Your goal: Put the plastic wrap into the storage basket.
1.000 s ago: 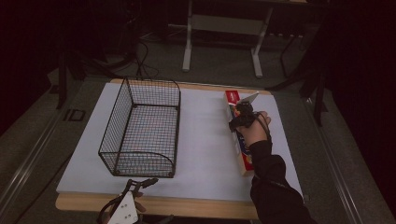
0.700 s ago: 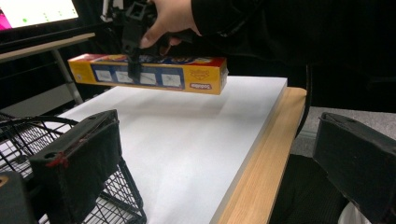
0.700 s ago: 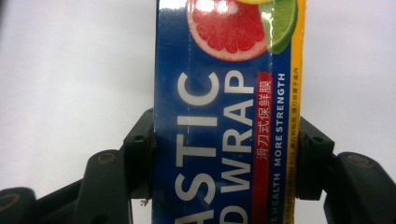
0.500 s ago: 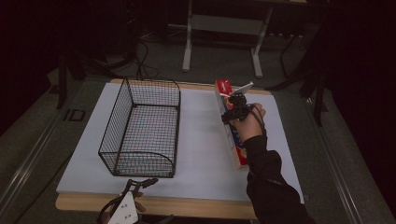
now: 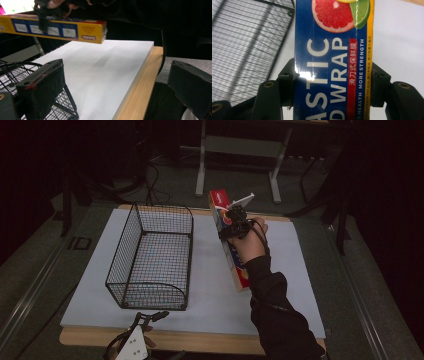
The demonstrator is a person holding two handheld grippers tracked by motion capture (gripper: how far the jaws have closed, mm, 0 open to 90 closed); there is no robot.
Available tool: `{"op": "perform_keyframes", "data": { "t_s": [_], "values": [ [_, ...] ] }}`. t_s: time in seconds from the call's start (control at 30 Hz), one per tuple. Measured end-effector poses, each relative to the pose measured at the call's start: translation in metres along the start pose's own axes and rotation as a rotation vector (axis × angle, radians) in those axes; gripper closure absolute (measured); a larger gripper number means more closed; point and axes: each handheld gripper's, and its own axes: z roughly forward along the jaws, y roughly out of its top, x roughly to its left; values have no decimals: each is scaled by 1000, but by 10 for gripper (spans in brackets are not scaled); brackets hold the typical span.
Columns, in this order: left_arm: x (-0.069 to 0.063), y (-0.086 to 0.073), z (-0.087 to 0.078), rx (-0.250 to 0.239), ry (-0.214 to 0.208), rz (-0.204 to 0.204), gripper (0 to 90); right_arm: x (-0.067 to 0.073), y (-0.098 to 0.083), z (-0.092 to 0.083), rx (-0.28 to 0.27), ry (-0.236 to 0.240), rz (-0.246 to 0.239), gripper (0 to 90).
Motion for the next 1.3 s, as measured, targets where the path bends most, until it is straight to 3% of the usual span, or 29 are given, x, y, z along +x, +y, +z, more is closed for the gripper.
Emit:
{"op": "perform_keyframes", "data": {
  "t_s": [0.67, 1.0, 1.03, 1.3],
  "values": [
    [-1, 0, -2, -9, -1, -3, 18, 81, 32, -24, -107, 83, -121, 395],
    [-1, 0, -5, -14, 4, -5, 18, 116, 45, -25, -152, 121, -177, 395],
    [-1, 0, -5, -15, 6, -7, 18, 127, 47, -25, -163, 129, -197, 395],
    [-2, 0, -8, -19, 10, -8, 18, 160, 52, -20, -207, 174, -239, 396]
  ]
}}
